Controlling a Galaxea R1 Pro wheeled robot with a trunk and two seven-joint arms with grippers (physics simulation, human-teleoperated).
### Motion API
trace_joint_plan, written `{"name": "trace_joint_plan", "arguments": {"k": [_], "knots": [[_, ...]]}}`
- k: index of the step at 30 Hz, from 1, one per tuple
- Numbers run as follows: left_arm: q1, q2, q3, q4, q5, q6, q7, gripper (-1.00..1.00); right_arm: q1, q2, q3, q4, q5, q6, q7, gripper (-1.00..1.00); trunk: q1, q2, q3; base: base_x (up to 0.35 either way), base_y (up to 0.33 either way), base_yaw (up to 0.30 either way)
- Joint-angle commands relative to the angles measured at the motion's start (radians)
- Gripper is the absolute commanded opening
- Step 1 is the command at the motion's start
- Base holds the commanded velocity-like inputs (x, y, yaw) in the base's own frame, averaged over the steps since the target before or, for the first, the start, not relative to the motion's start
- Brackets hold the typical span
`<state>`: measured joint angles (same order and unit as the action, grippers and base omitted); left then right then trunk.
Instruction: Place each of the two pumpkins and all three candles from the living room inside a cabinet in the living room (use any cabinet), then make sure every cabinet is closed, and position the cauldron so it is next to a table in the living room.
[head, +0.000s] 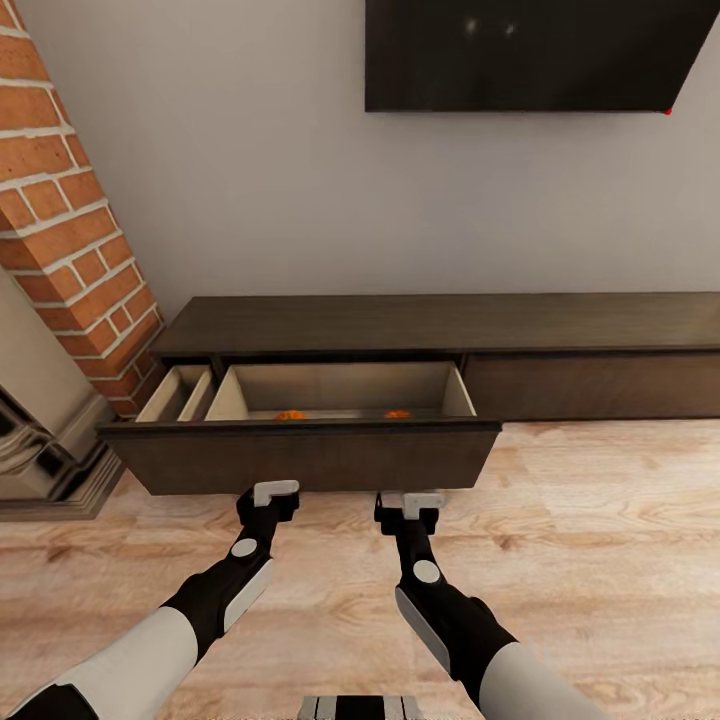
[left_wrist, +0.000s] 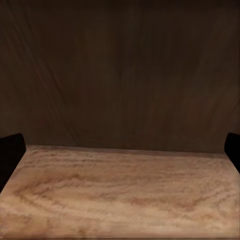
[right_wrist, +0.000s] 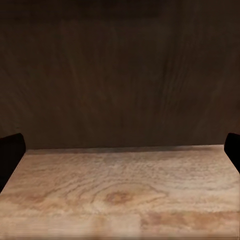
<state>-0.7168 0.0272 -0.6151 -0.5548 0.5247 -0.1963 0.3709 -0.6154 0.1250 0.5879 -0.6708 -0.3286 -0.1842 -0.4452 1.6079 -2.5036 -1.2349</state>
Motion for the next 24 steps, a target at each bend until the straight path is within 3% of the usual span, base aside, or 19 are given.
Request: {"name": "trace_joint_plan", "arguments": {"k": [1,9,24], "knots": [[-0.001,0.001,-0.009,-0.001,0.009,-0.005,0.008,1.00,-0.001,-0.001,0.007,0.000,-0.010,-0.013,-0.006,1.00,0.000,0.000,-0.001,0.000,0.000,0.000],[-0.001,0.002,-0.008,-0.001,0.009,-0.009,0.009,1.00,-0.001,-0.001,0.006,-0.001,-0.011,-0.072,-0.006,1.00,0.000,0.000,-0.001,0.000,0.000,0.000],[-0.001,0.000,-0.007,0.004,0.011,-0.003,0.009,1.00,-0.001,0.000,0.007,-0.001,-0.011,-0.081,-0.006,1.00,0.000,0.000,-0.001,0.077,0.045,0.000]]}}
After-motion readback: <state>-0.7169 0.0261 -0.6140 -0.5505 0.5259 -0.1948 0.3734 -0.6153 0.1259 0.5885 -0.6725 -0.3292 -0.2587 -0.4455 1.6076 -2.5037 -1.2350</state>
